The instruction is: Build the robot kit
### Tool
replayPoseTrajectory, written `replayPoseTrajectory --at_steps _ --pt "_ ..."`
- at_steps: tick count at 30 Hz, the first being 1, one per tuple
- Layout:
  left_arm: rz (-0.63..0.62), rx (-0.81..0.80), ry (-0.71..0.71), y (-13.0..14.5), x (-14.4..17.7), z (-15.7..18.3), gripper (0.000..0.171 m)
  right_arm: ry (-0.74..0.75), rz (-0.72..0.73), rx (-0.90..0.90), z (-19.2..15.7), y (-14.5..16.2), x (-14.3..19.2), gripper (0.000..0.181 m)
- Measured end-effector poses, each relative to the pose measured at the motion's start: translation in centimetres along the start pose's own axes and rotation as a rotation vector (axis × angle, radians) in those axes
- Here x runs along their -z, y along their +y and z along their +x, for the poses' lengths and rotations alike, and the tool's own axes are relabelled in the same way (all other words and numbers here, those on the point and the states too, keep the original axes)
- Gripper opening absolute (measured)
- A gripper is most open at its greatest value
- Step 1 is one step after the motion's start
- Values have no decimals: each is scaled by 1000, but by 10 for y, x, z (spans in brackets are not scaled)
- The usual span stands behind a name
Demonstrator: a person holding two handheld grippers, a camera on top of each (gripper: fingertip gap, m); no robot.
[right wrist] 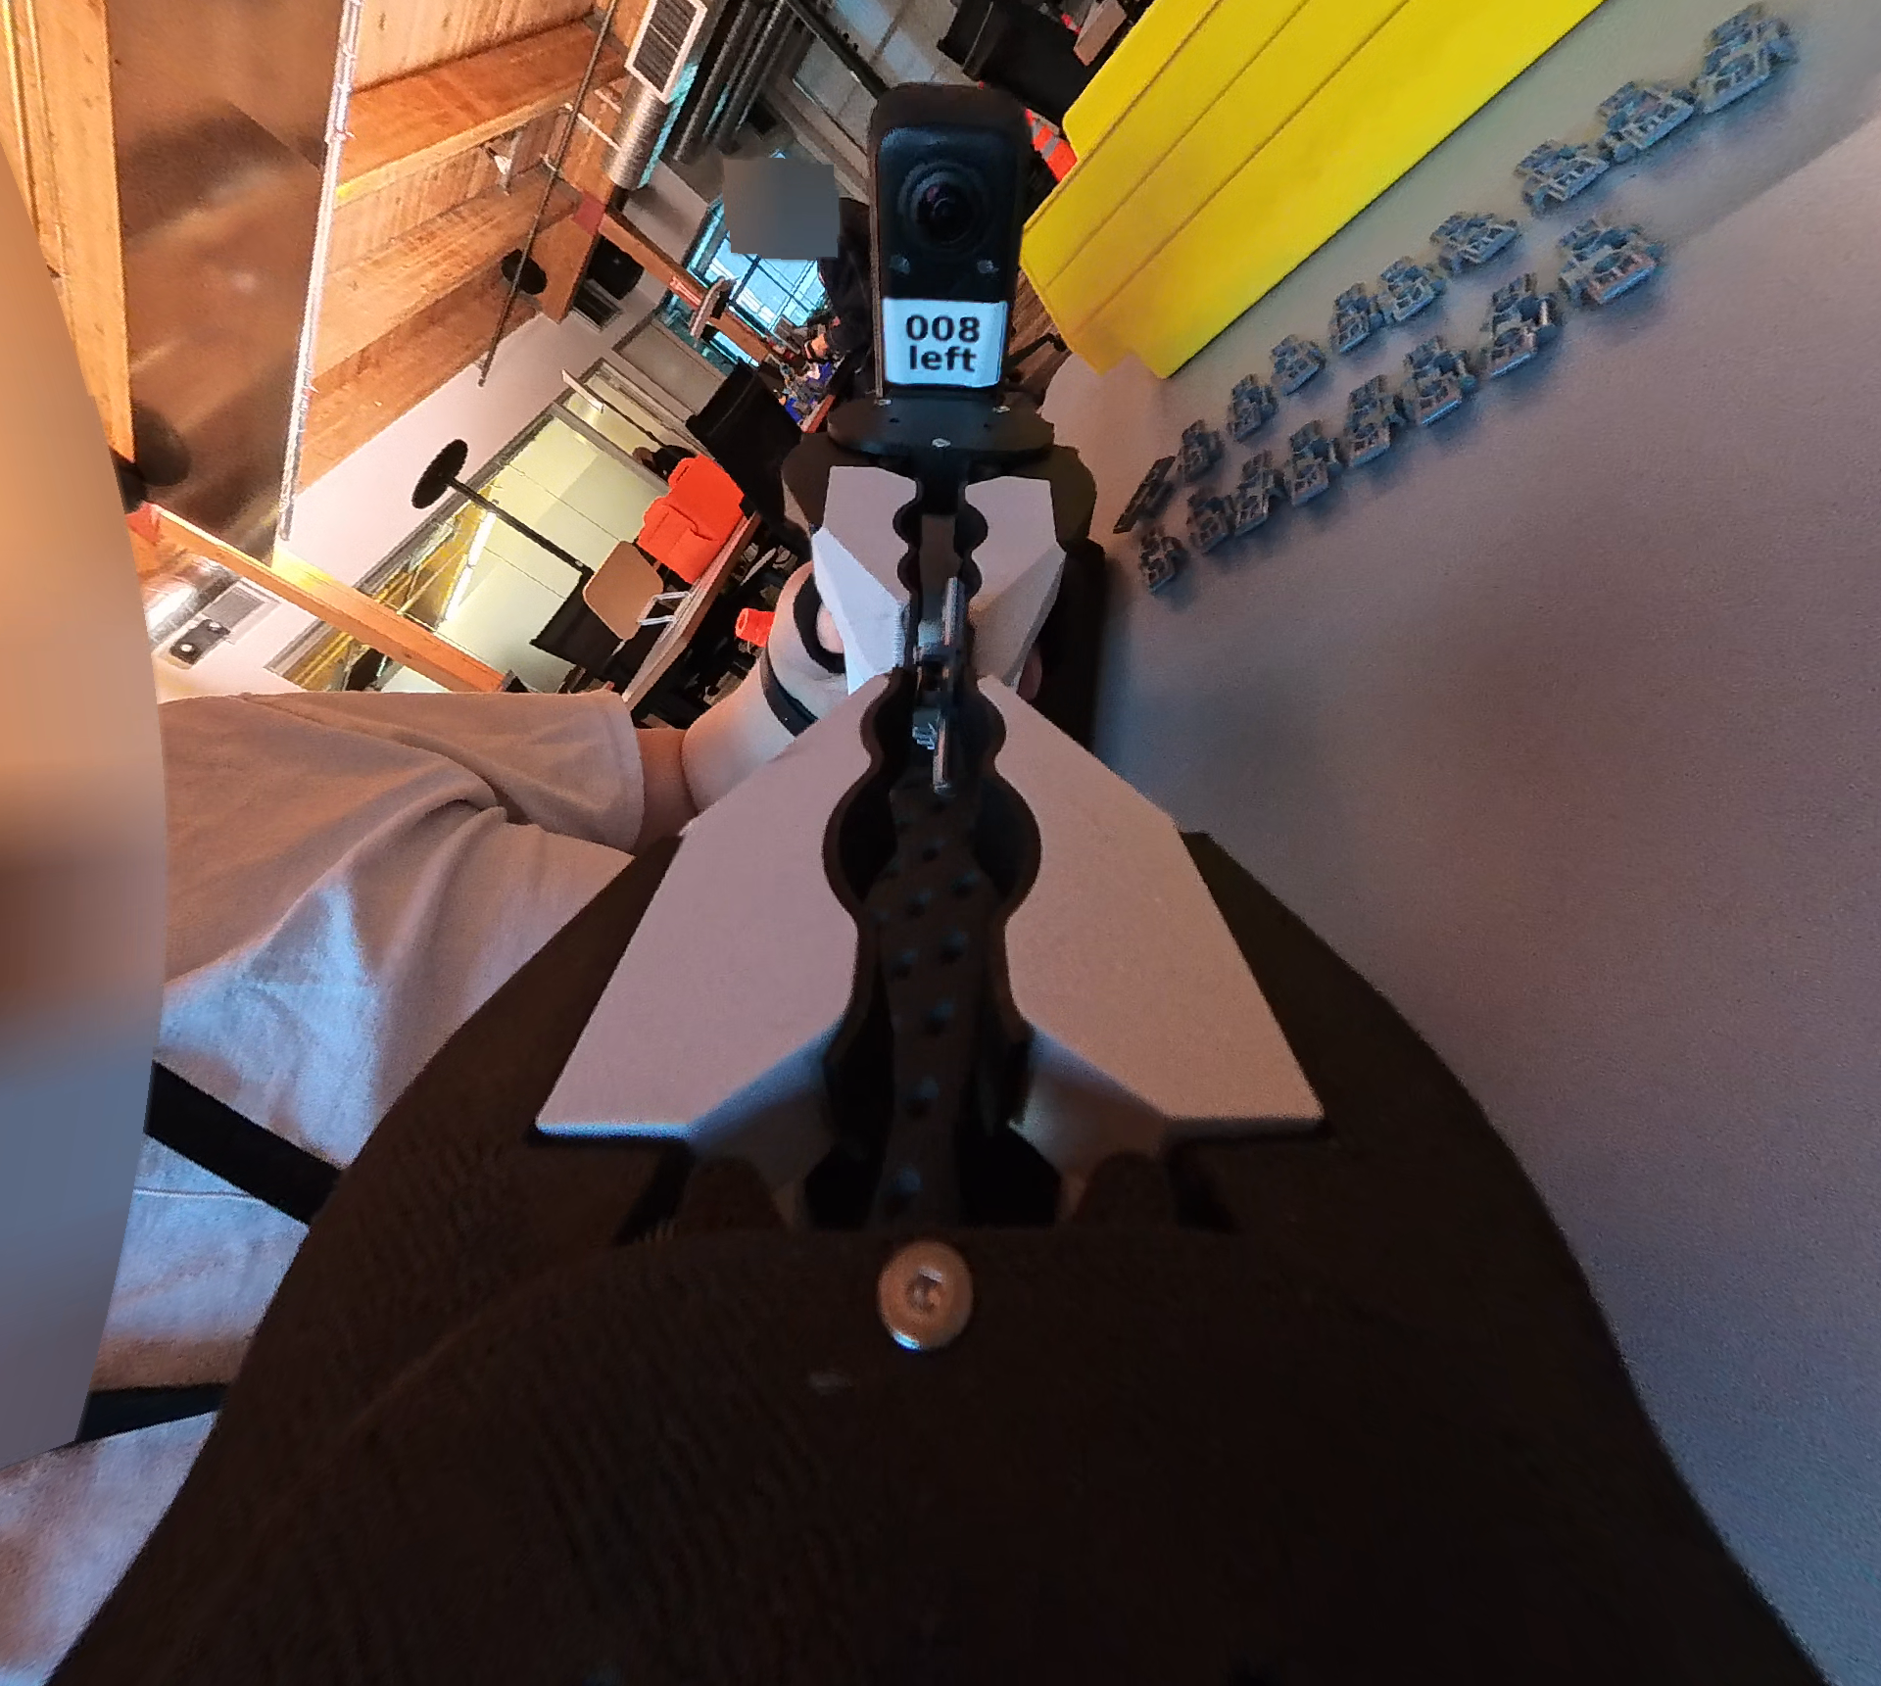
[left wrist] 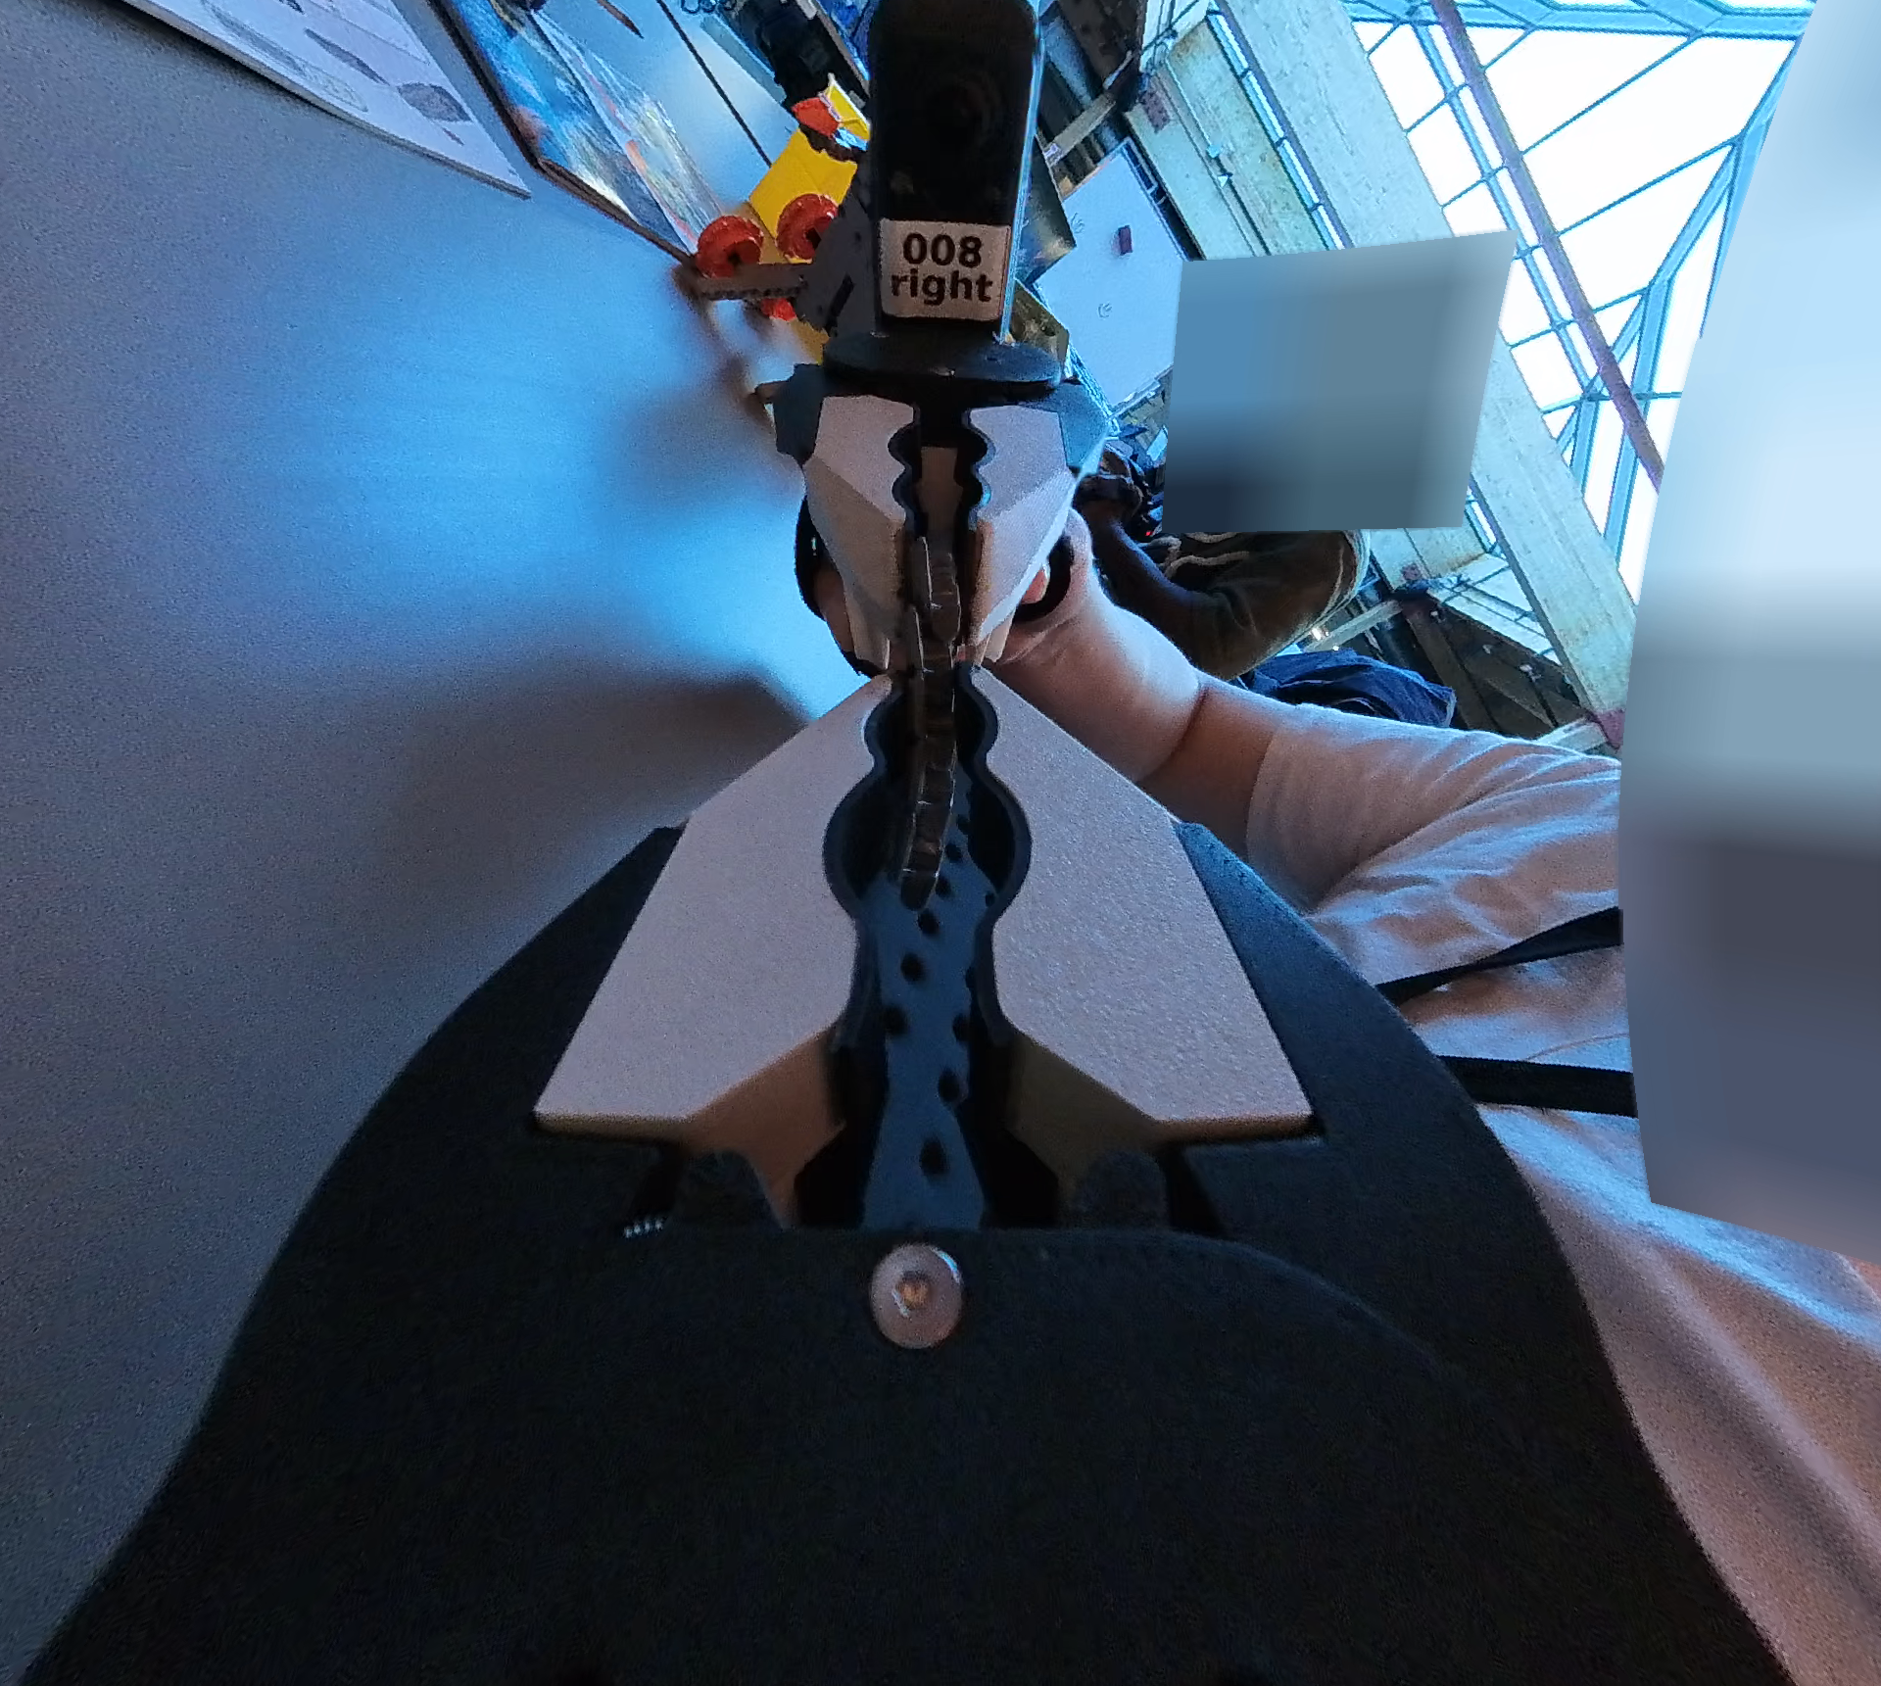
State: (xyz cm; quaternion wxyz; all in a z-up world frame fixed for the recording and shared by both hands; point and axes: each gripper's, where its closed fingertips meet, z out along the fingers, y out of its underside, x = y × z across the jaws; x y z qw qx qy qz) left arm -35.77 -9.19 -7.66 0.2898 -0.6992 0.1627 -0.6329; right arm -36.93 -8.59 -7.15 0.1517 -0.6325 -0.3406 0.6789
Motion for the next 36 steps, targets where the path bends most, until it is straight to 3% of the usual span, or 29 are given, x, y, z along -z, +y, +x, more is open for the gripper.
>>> replayPoseTrajectory --at_steps 16,24,36 --pt "-38 -70 -101 10 1 -7 5 136 -88 122 9 11 -2 7" --pt "-27 -104 -136 11 2 -8 5 134 -85 119 11 12 -4 7" --pt "-23 -132 -215 13 3 -15 6 258 -87 173 19 14 -6 7"
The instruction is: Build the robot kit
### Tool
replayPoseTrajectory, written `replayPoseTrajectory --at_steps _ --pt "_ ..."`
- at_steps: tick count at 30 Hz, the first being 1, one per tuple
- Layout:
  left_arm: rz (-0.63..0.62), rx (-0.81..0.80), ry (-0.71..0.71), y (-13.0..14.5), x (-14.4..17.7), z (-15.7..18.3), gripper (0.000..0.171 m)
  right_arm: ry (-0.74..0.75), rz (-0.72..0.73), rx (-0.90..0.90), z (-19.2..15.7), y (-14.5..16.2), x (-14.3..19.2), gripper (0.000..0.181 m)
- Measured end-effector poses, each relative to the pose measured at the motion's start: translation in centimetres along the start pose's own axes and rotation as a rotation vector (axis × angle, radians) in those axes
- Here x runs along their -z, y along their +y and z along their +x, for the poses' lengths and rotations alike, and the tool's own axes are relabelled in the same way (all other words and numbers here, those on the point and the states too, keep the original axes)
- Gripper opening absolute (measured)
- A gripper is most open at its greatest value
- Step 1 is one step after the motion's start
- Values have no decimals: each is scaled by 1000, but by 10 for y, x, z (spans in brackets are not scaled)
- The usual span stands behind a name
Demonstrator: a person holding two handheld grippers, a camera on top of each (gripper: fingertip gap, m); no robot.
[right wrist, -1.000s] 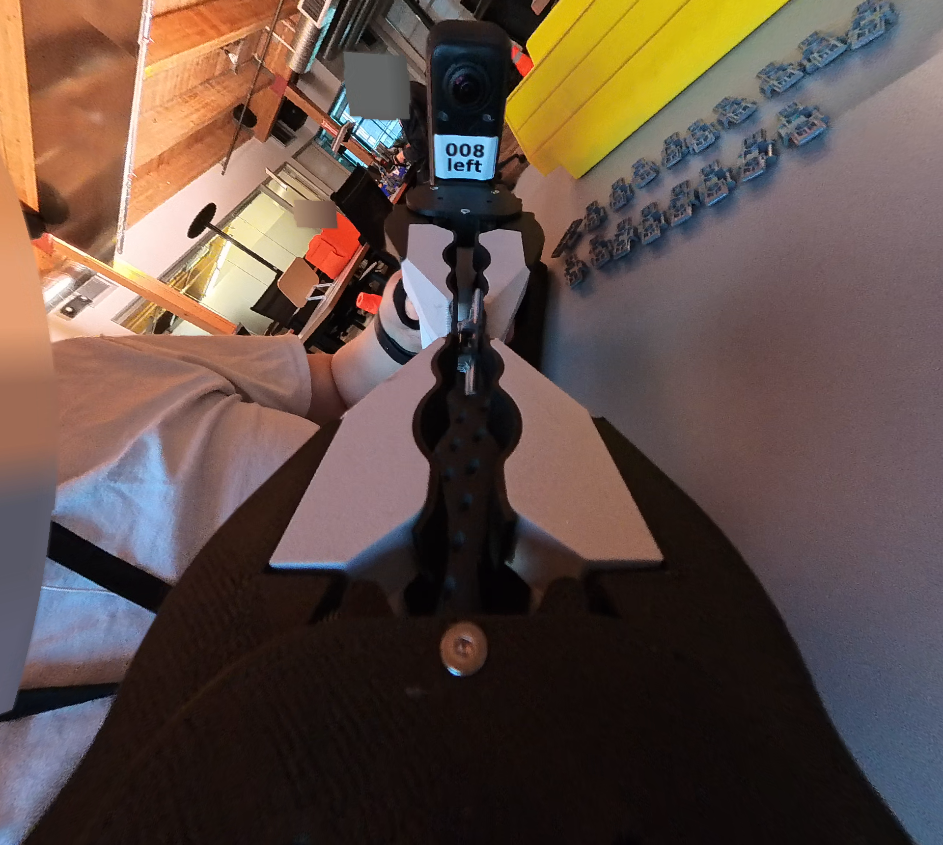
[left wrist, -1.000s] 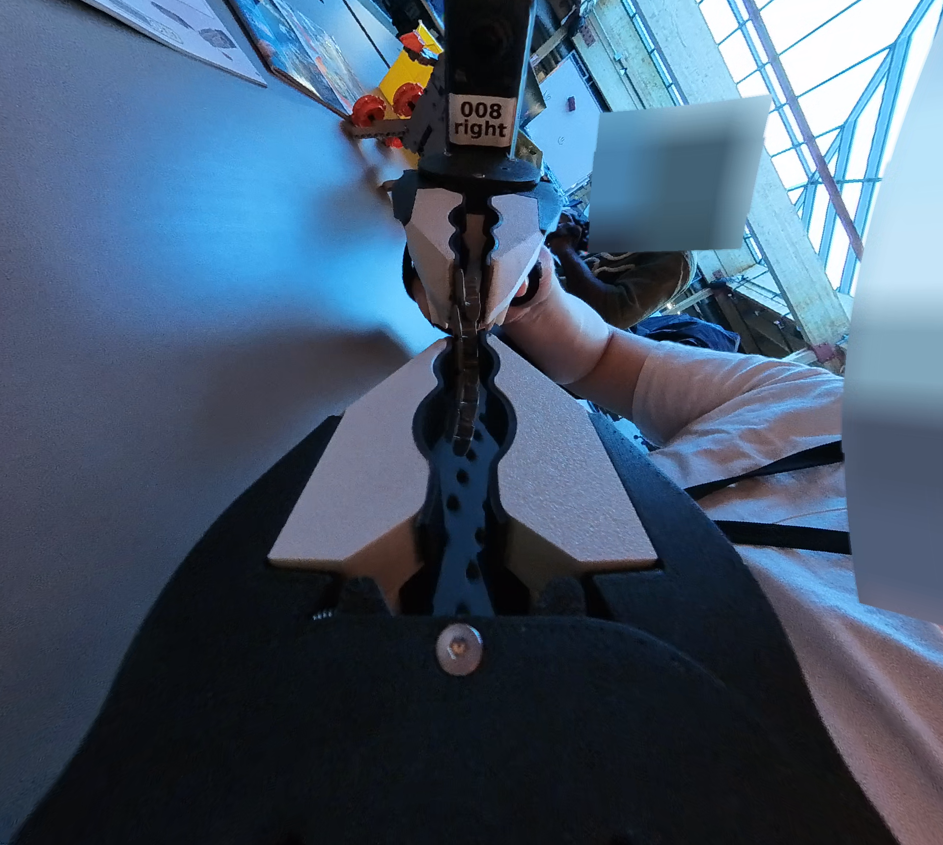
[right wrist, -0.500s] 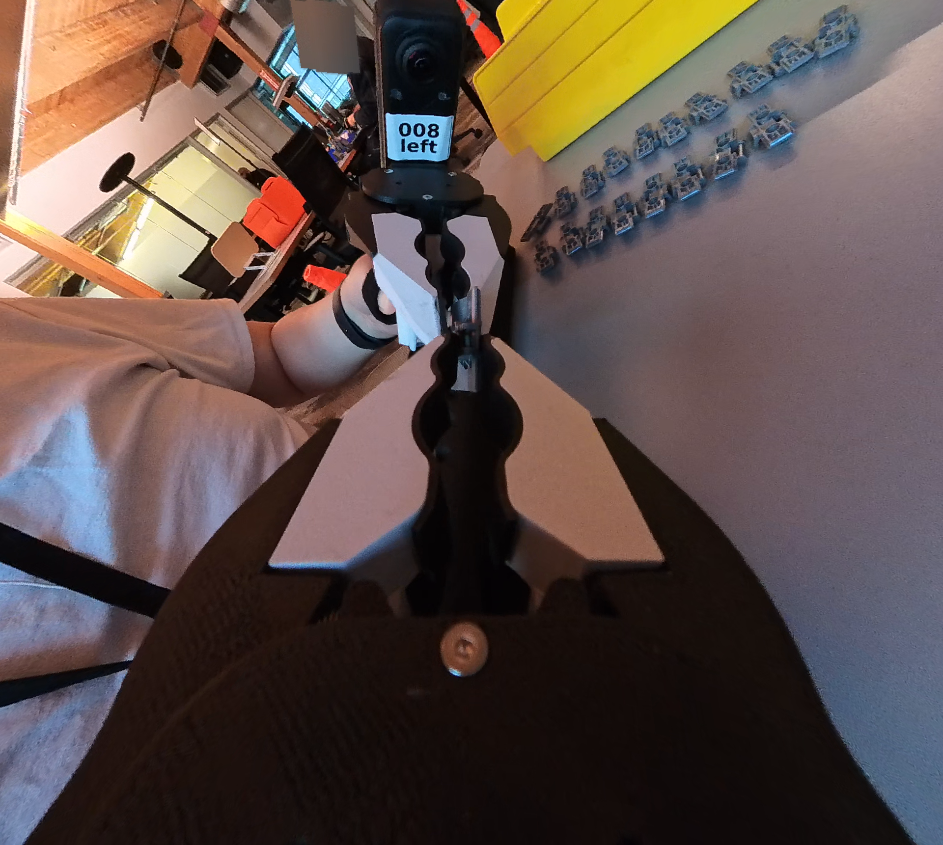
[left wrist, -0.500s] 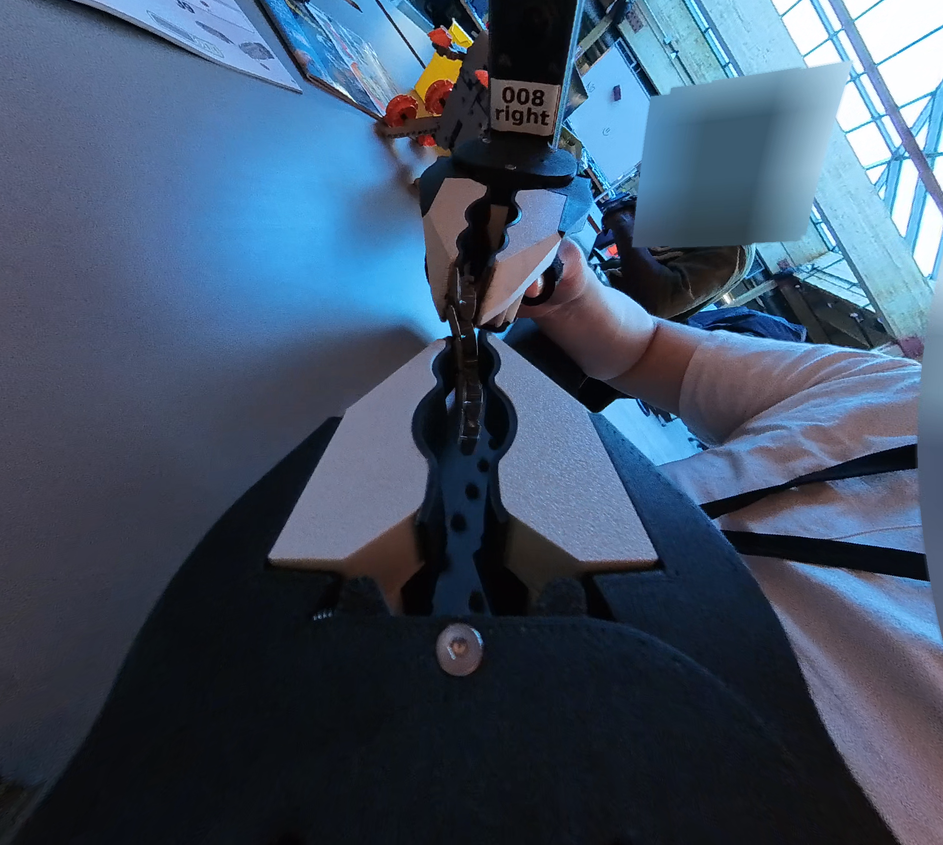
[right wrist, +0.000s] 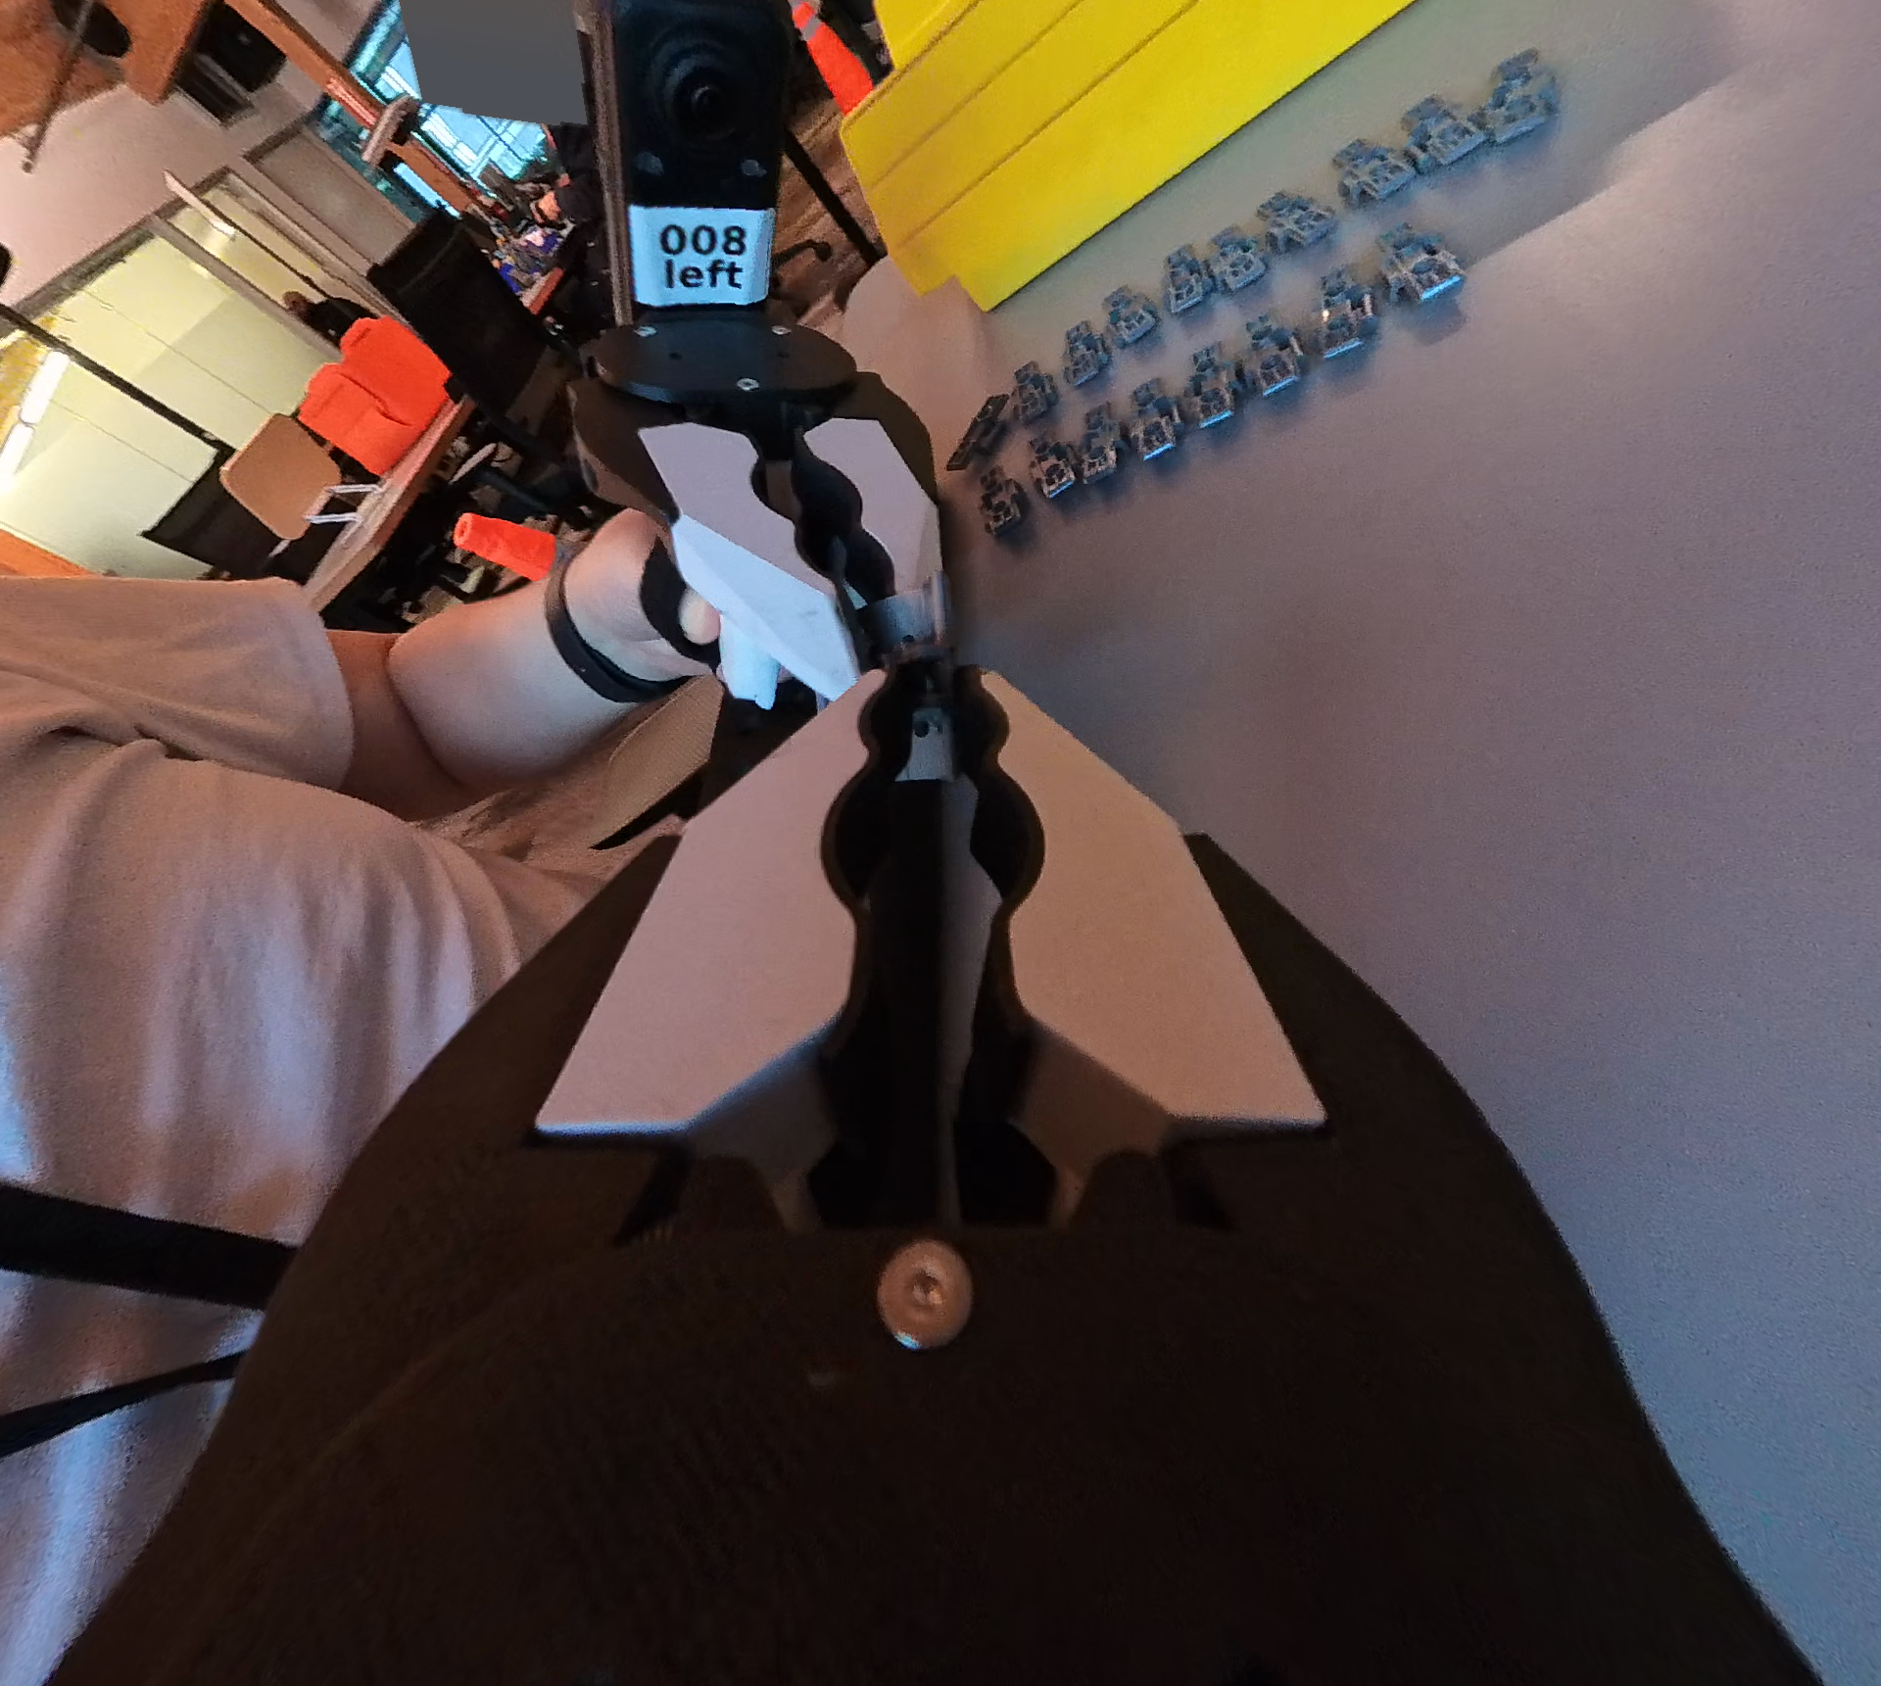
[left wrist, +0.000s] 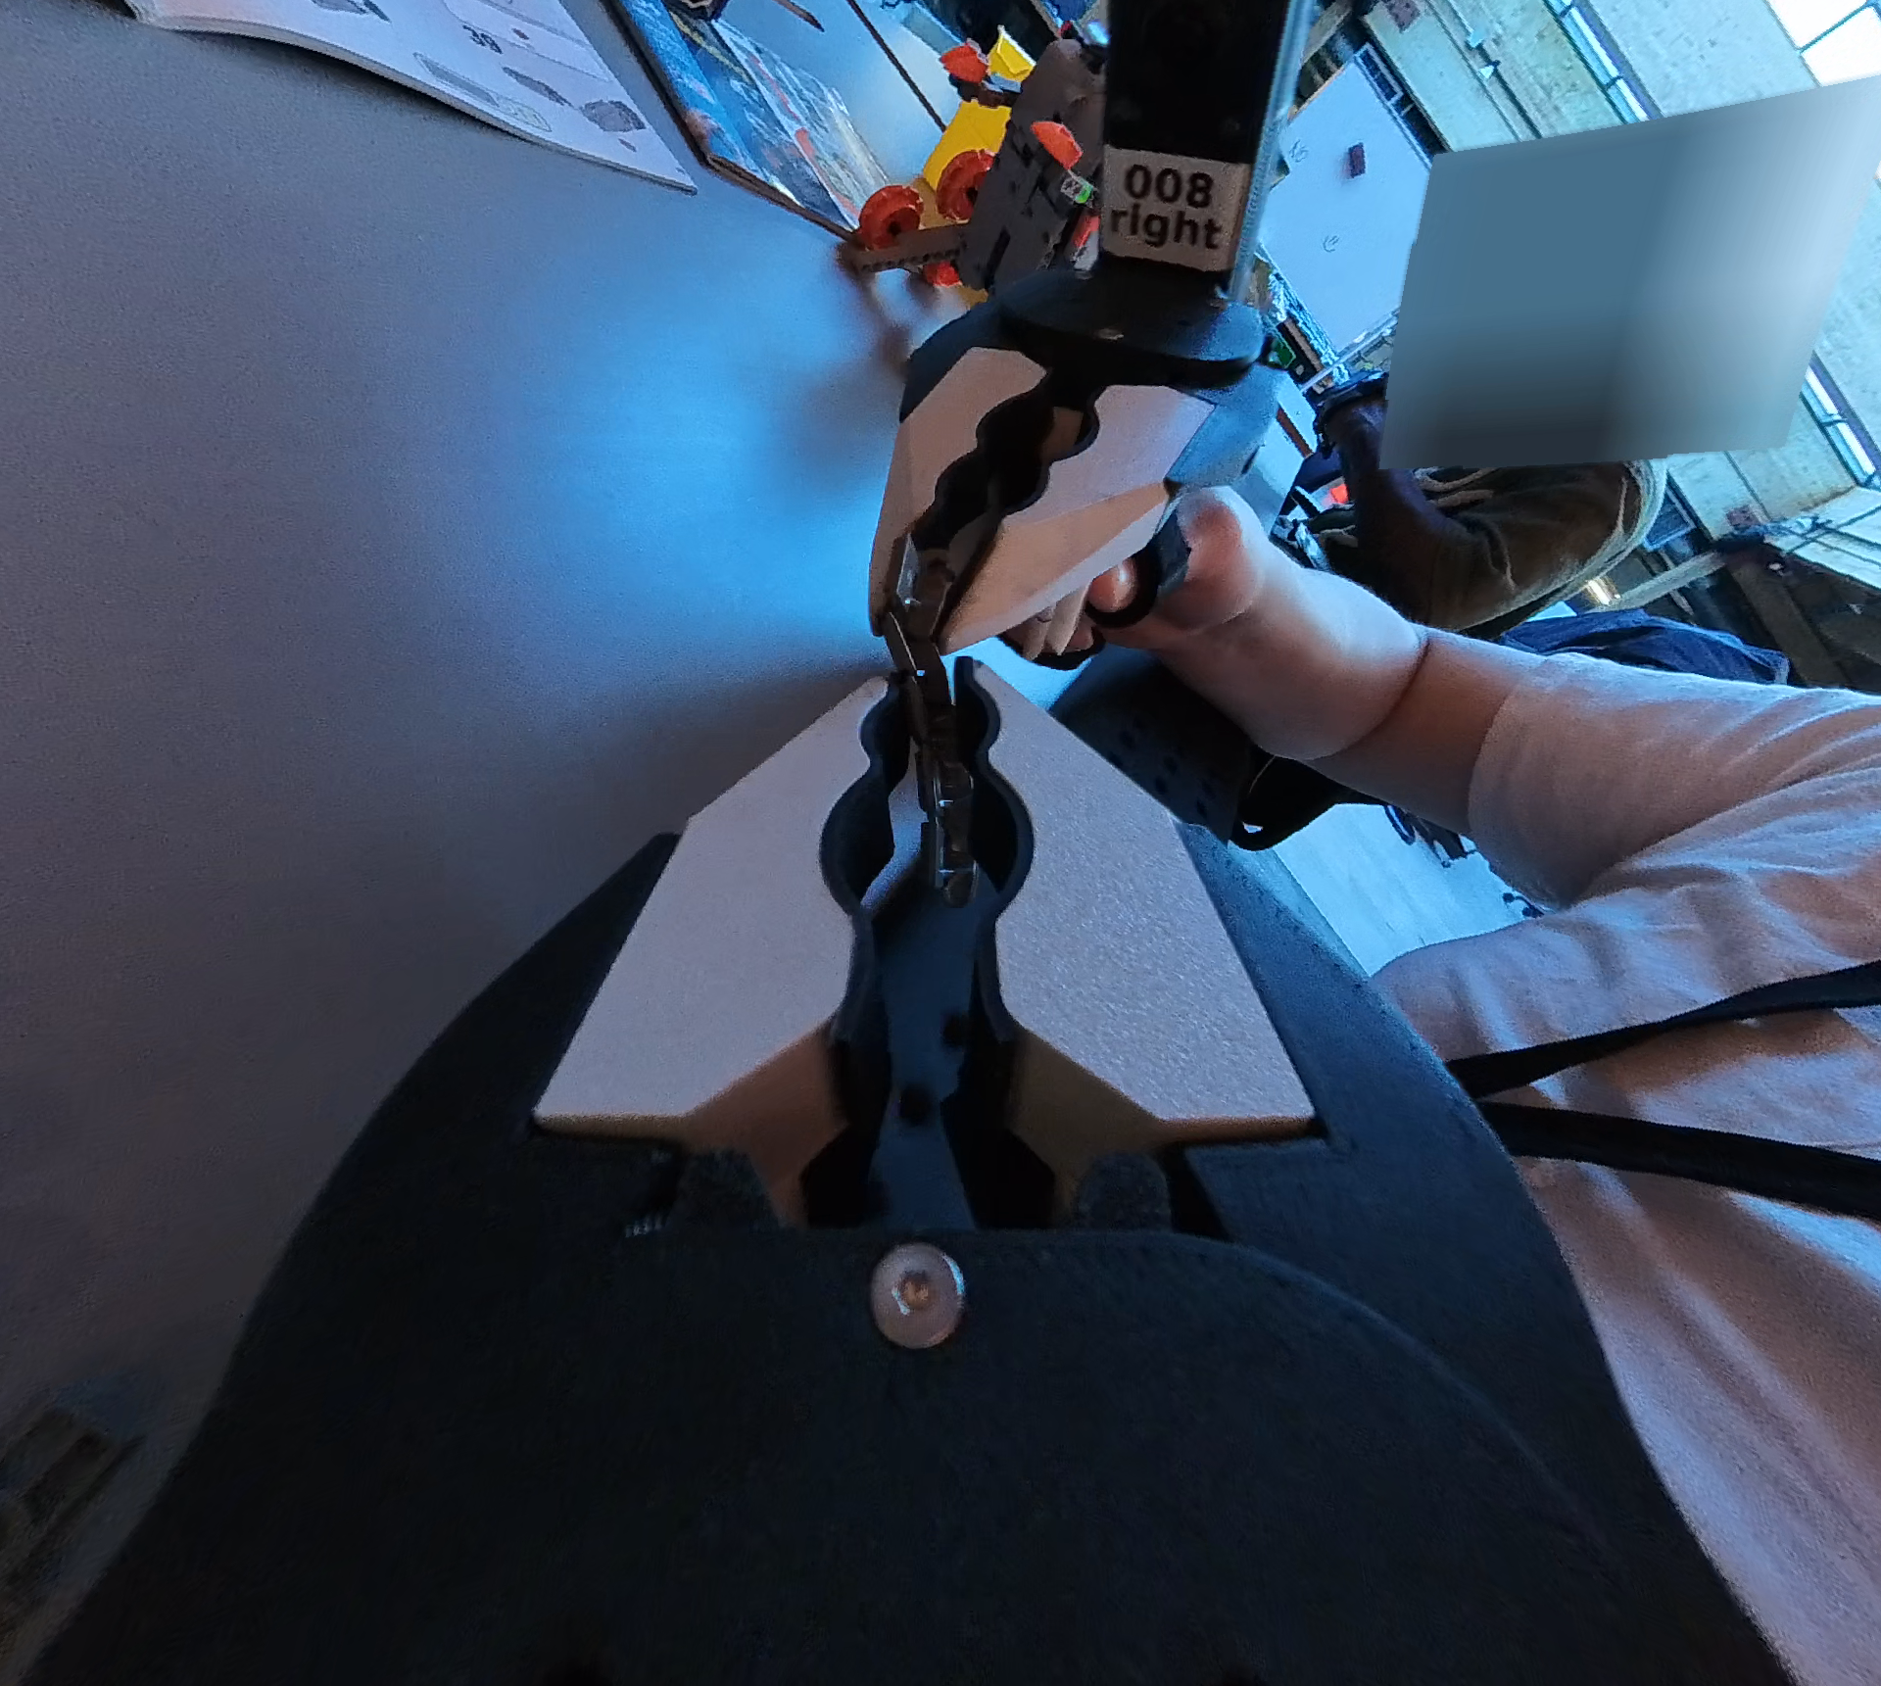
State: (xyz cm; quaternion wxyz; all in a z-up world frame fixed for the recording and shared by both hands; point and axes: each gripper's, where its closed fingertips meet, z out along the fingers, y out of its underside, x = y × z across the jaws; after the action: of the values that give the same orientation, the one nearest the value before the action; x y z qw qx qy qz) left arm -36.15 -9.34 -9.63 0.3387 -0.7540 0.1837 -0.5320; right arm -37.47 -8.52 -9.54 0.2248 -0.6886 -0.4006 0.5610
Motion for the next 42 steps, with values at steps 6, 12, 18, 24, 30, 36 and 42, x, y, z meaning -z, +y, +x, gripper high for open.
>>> replayPoseTrajectory --at_steps 6,12,18,24,30,36,42 --pt "-12 -25 -36 2 -2 -2 6 30 -19 -10 2 3 0 7" --pt "-67 -91 -117 10 -6 -8 6 108 -123 56 8 14 -1 7" --pt "-24 9 -34 2 -5 -5 7 56 -123 27 5 5 1 7" --pt "-13 51 7 -2 -4 -4 6 -21 -88 -14 1 -1 3 7" --pt "-30 60 27 0 -5 -2 6 -38 -104 20 -2 0 6 7" --pt "-45 64 27 2 -6 -2 6 -71 -95 10 -6 -2 9 5" --pt "-38 80 35 1 -6 -2 6 -106 -75 -51 -4 -4 12 5"
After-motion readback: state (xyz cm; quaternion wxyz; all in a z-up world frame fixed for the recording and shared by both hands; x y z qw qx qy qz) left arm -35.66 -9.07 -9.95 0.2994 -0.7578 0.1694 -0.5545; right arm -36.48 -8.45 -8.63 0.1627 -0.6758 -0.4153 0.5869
